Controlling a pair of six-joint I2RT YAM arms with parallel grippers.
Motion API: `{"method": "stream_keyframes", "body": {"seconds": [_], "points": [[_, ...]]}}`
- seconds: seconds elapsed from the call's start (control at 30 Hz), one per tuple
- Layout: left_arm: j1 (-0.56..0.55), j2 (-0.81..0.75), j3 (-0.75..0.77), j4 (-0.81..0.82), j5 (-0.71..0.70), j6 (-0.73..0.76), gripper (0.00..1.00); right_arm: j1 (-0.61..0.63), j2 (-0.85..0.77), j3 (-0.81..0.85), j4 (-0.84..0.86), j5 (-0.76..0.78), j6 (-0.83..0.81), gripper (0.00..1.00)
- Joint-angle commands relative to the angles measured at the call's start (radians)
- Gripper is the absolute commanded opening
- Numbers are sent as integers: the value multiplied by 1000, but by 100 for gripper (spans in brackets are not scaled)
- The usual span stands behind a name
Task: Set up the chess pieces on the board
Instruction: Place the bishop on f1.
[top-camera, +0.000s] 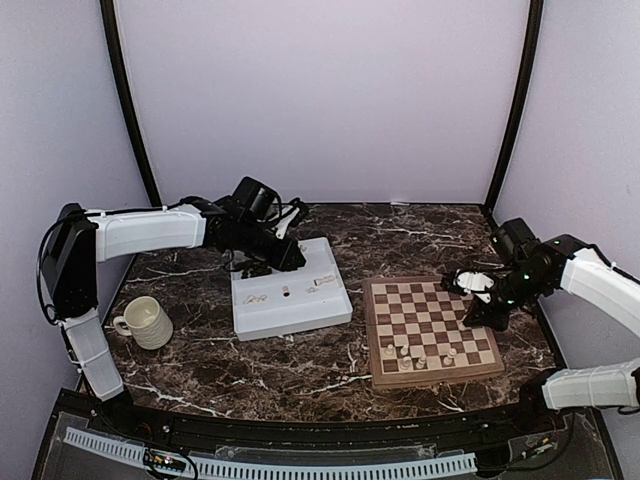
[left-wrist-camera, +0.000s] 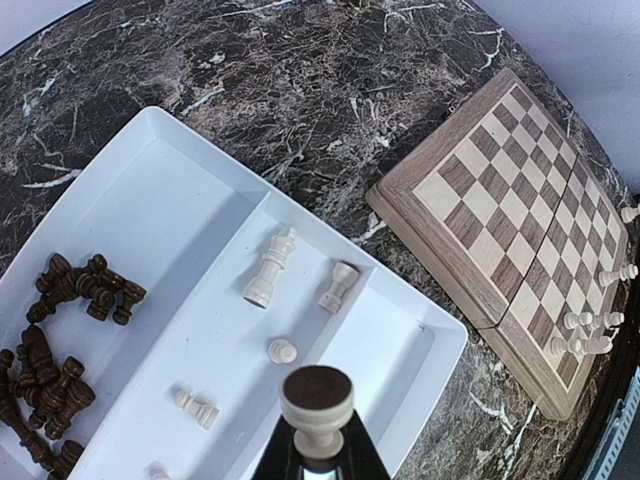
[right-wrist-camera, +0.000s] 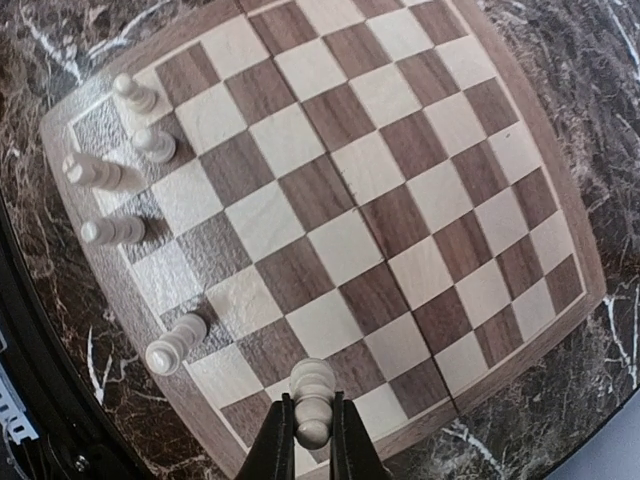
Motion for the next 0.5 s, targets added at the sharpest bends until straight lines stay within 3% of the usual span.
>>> {"method": "stream_keyframes", "body": {"seconds": [0.0,0.47], "points": [[6,-50,-9,-12,8,18,0,-8,-29,-71,-75,16,-83,0],[6,-45,-9,-18,-7,23,0,-6,-33,-126,-81,-62,-237,2]]}}
